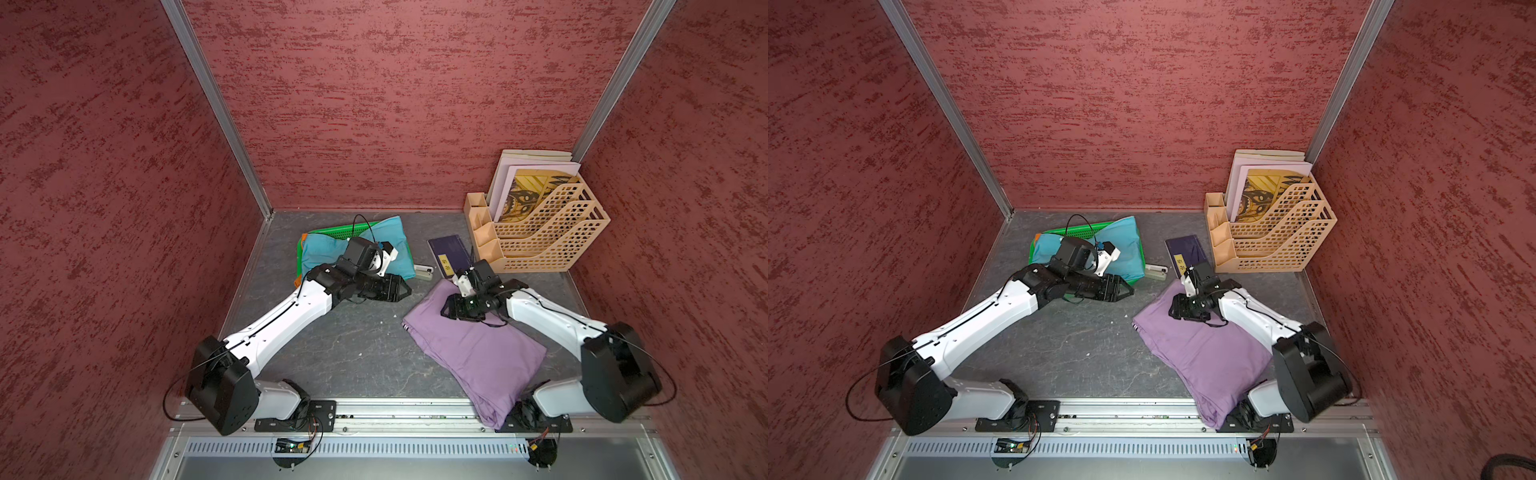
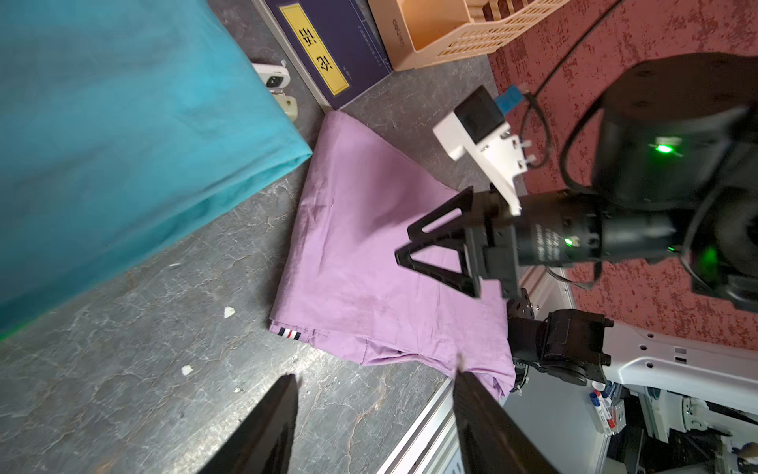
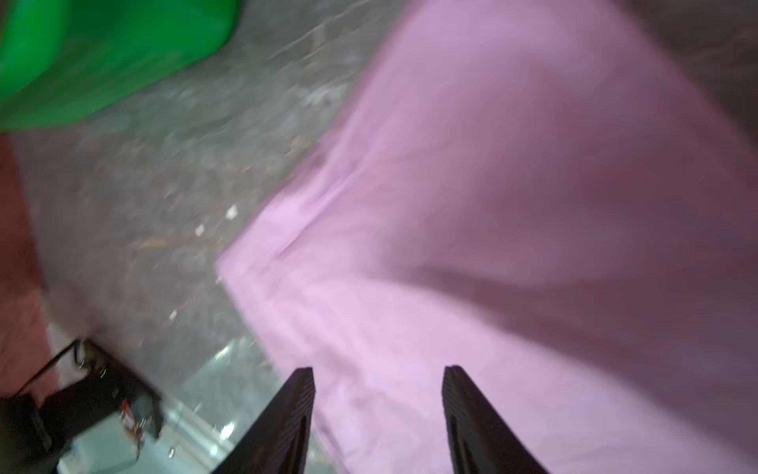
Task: Put the folded long pants in the basket
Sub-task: Move the long pant to the center of the board.
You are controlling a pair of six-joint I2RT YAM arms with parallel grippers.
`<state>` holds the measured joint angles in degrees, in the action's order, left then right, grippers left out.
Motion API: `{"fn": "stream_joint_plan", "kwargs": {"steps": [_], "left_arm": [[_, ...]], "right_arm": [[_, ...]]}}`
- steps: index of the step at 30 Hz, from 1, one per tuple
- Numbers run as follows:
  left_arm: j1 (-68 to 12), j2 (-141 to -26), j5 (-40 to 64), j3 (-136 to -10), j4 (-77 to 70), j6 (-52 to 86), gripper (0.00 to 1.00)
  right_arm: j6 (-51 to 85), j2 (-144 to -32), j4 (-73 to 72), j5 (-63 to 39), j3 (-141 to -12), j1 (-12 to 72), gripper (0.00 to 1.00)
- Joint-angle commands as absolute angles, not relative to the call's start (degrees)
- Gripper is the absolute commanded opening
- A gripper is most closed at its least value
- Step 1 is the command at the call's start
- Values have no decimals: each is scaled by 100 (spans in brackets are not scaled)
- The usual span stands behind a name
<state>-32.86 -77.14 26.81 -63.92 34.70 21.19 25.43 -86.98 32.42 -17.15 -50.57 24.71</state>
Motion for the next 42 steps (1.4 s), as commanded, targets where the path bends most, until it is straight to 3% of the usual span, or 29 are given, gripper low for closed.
{"fn": "stream_joint_plan", "kwargs": {"steps": [1, 7, 13, 18, 26, 31, 42], "left_arm": [[-3153, -7579, 2707, -6226, 3567, 2201, 64], [-2993, -7356, 2616, -5968, 3794, 2426, 64], [-2857, -6986, 2476, -5489, 4078, 2626, 65], [-2869, -6778, 2392, -4936, 4015, 2971, 65], [-3074, -6709, 1930, -3784, 3469, 3761, 65], [-3244, -7034, 1850, -3471, 3256, 3850, 63], [-3630, -8099, 1765, -3243, 2813, 4061, 47]], "right_arm": [[2703, -9328, 3058, -1210, -5237, 2485, 45], [2470, -10095, 2548, -2266, -5362, 3424, 33], [1791, -10246, 2487, -2938, -5524, 4625, 35], [2206, -9799, 1652, -3087, -5144, 4329, 48], [2246, -9161, 1546, -3012, -4927, 4050, 55], [2280, -8815, 1597, -2922, -4613, 3884, 55], [2664, -7724, 1566, -3138, -4058, 2817, 56]]}}
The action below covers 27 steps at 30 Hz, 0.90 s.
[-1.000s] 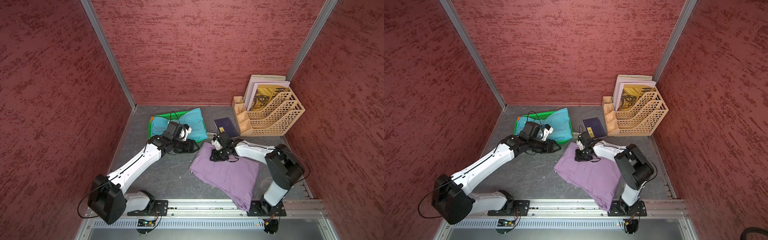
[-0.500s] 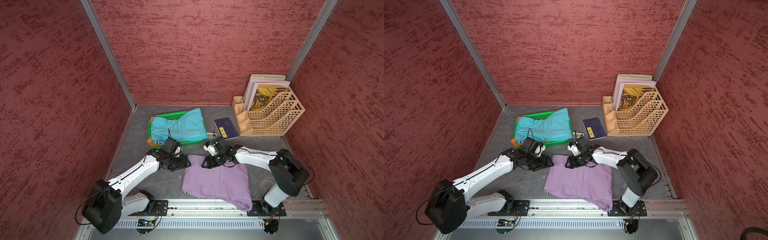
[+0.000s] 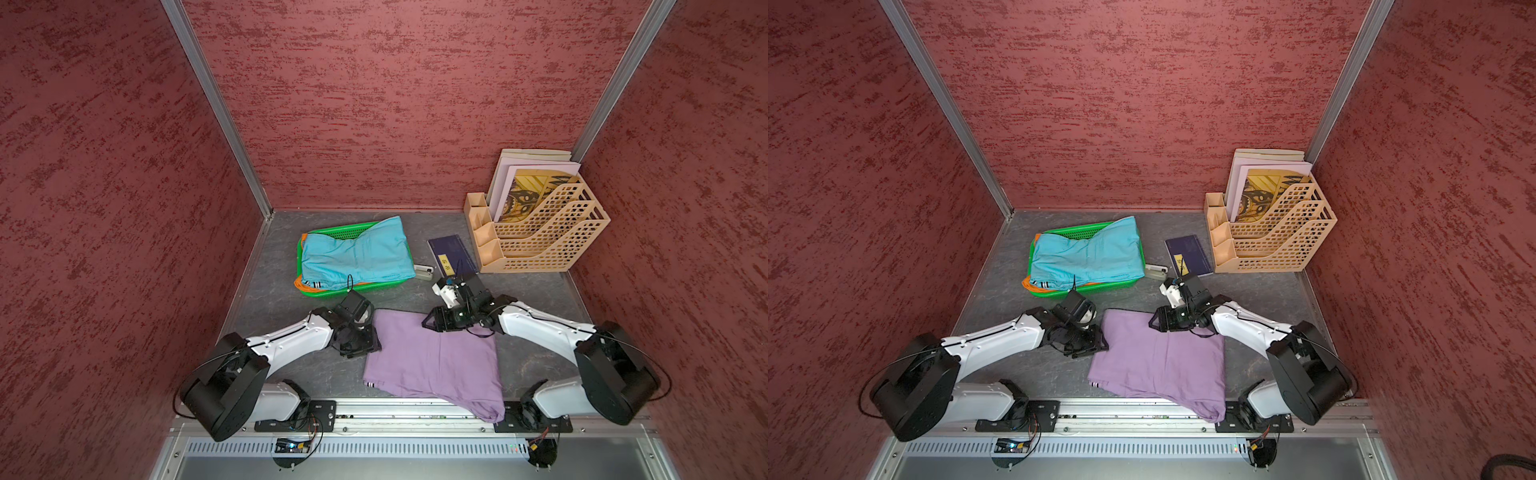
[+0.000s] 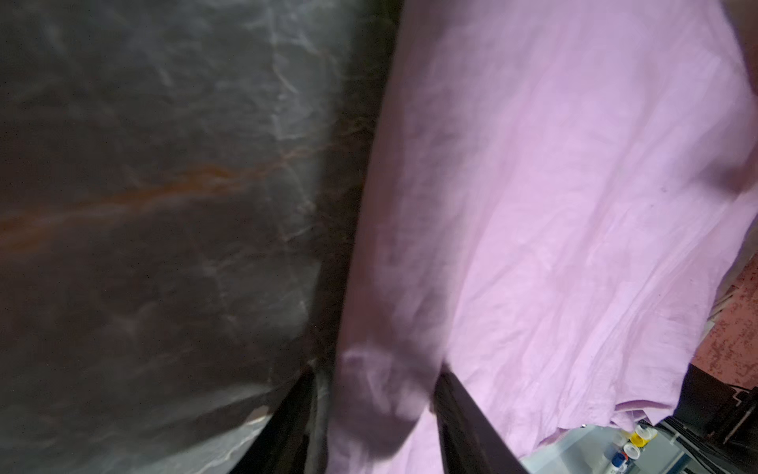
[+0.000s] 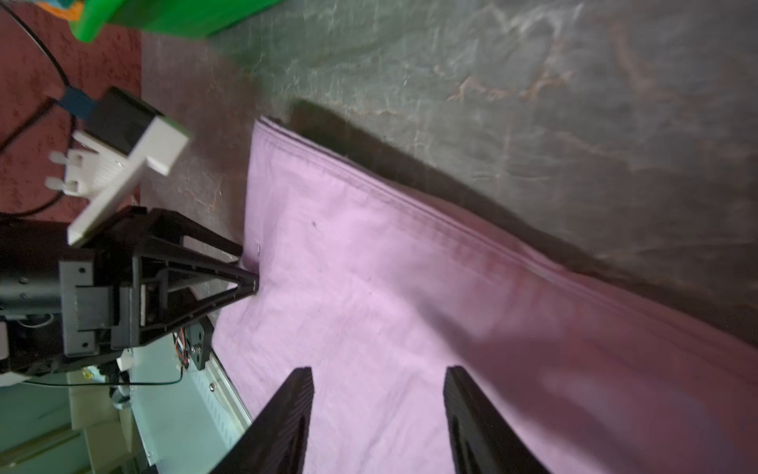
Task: Put the folded long pants in the basket
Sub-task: Move the long pant to the center of the board, then pick up the long pant at the center of the board.
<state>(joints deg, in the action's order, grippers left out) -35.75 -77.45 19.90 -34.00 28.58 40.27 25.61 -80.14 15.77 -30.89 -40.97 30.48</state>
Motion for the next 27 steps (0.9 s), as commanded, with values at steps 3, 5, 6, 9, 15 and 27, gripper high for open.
{"fn": "stream_joint_plan", "kwargs": {"steps": [3, 5, 6, 9, 15, 27], "left_arm": [[-3639, -8259, 1716, -3261, 2778, 4070, 33], [-3623, -8275, 1533, -3275, 2811, 4129, 2], [-3598, -8246, 1436, -3288, 2842, 4155, 0], [-3359, -7987, 1125, -3277, 3009, 4279, 0], [-2270, -6869, 599, -3044, 3571, 4208, 0], [-1970, -6779, 1062, -2801, 3463, 4048, 0]], "right_arm": [[2630, -7382, 1813, -3129, -4032, 2457, 58], [2555, -7181, 2015, -3077, -4029, 2175, 58], [2523, -7128, 2095, -3059, -4034, 2060, 58], [2504, -7097, 2176, -3053, -4009, 1704, 59], [2652, -7226, 2962, -1980, -4117, 1186, 67], [3215, -7553, 1688, -3707, -2762, 1224, 68]]}}
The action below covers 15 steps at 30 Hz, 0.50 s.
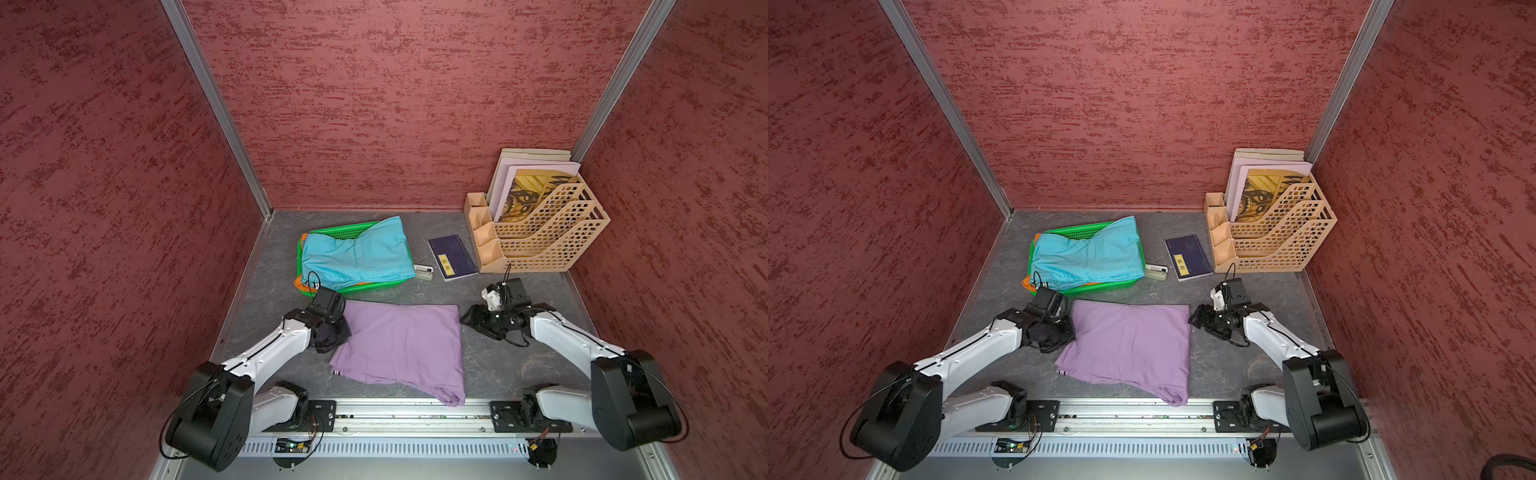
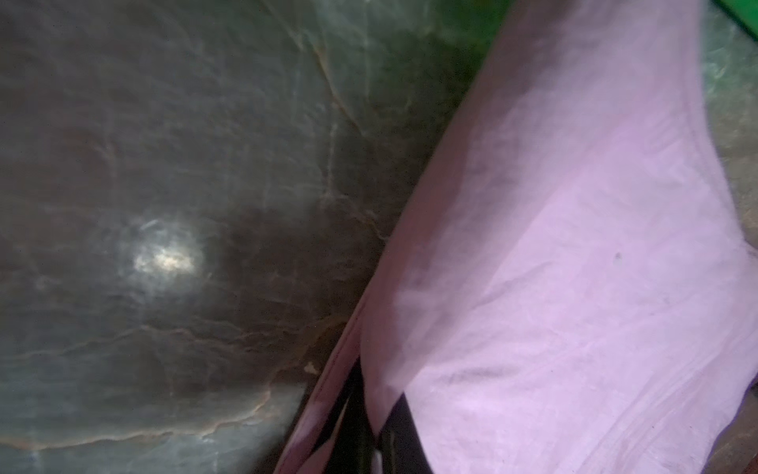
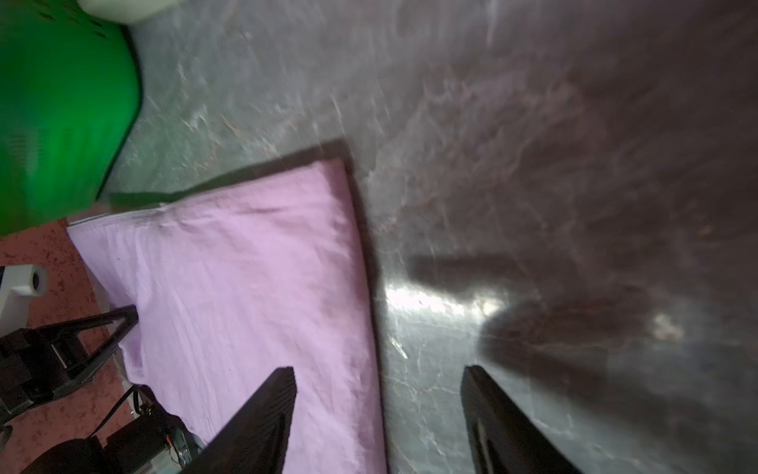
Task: Put the folded long pants in the basket
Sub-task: Pick up the long pant at the center of the board.
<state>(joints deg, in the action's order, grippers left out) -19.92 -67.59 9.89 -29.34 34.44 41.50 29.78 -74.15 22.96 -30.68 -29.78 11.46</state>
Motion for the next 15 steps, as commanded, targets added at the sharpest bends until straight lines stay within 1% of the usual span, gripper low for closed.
{"fn": "stream_joint_plan", "kwargs": {"steps": [1, 3, 6, 8, 9, 11, 13, 14, 15], "left_arm": [[-1977, -6768, 1072, -2776, 3460, 4035, 0], [-1978, -6759, 1101, -2752, 3446, 4034, 0], [-1979, -6774, 1141, -2742, 3419, 4042, 0], [-1978, -6785, 1127, -2768, 3434, 4028, 0], [-1978, -6785, 1125, -2770, 3434, 4026, 0], [-1979, -6776, 1149, -2785, 3431, 4018, 0], [-1978, -6746, 1203, -2777, 3390, 4020, 0], [-1980, -6729, 1254, -2771, 3369, 4018, 6], [-1979, -6707, 1335, -2769, 3320, 3993, 25]], "right_arm": [[3268, -7616, 1523, -3843, -2659, 1262, 68], [3371, -7735, 1256, -4031, -2516, 1302, 68], [3514, -7976, 1007, -4157, -2432, 1422, 64], [3482, -8164, 1075, -4131, -2502, 1476, 57], [3481, -8229, 1079, -4126, -2527, 1484, 52], [3485, -8234, 1219, -3878, -2670, 1489, 30], [3344, -8108, 1609, -3394, -2947, 1479, 14], [3216, -8056, 1903, -3090, -3141, 1479, 8], [3016, -8018, 2304, -2604, -3421, 1478, 1]]}}
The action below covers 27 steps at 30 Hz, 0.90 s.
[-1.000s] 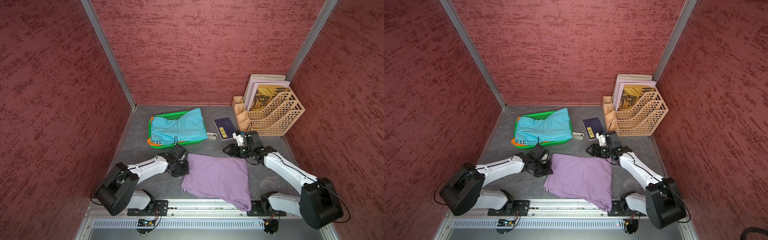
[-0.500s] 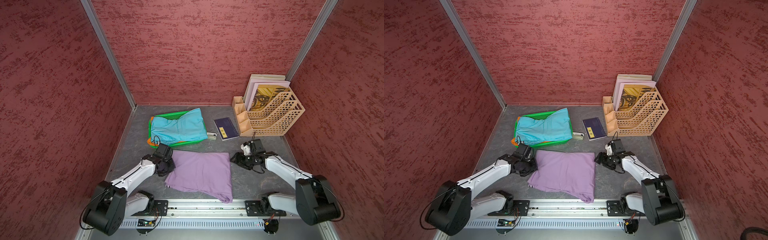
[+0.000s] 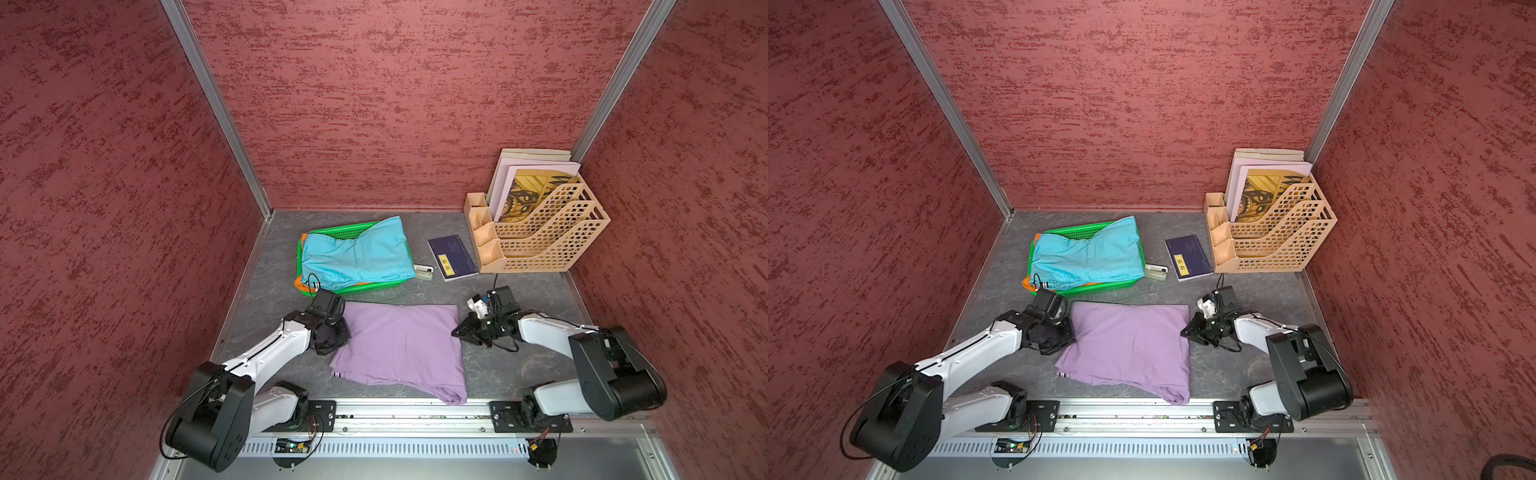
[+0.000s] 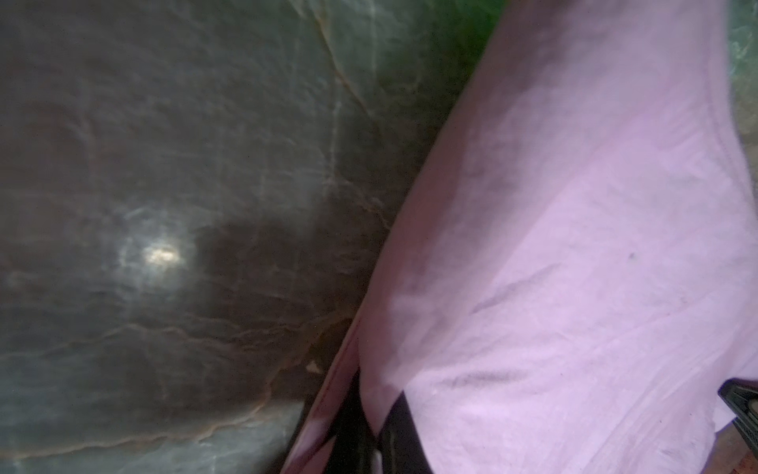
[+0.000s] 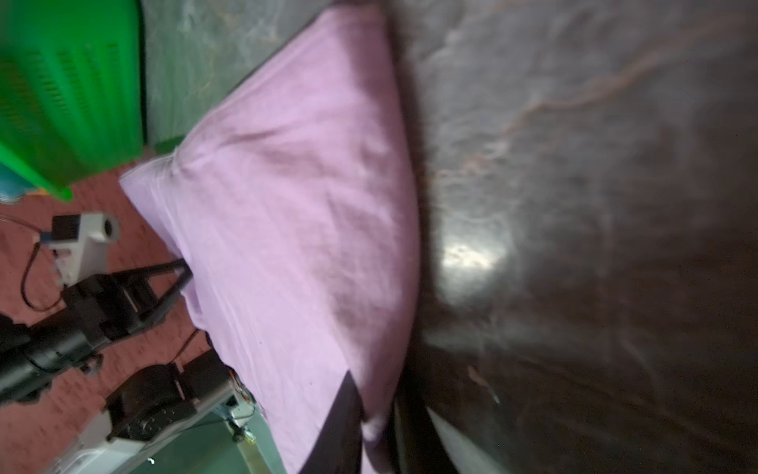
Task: Put the folded long pants in the basket
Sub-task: Pick up the long pant at the center of the board.
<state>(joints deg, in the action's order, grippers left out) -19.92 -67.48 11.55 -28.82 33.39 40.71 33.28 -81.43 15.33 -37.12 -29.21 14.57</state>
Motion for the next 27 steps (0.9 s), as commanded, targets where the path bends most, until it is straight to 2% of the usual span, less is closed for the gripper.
{"fn": "stream_joint_plan", "kwargs": {"steps": [1, 3, 5, 14, 18, 21, 23, 27], "left_arm": [[-1978, -6683, 1418, -2758, 3284, 3989, 41], [-1987, -6632, 1593, -2727, 3208, 3966, 58], [-2027, -6575, 1785, -2637, 3058, 3994, 64], [-3027, -7494, 2197, -2496, 2149, 4380, 67], [-3182, -7895, 2078, -2505, 2104, 4430, 62], [-3190, -8034, 1486, -2631, 2530, 4399, 58], [-3190, -8117, 1318, -2734, 2677, 4340, 45], [-3212, -8085, 1182, -2860, 2779, 4366, 1]], "right_arm": [[2807, -8000, 2723, -2076, -3700, 1478, 0], [2469, -8044, 3316, -1292, -4194, 1456, 0], [2313, -8156, 3585, -851, -4478, 1441, 0], [2391, -8594, 3103, -1649, -4410, 1437, 0], [2364, -8529, 3165, -1652, -4396, 1440, 0], [2373, -8473, 3157, -1685, -4374, 1439, 0], [2379, -8463, 3143, -1740, -4354, 1441, 0], [2374, -8391, 3138, -1790, -4315, 1435, 0]]}}
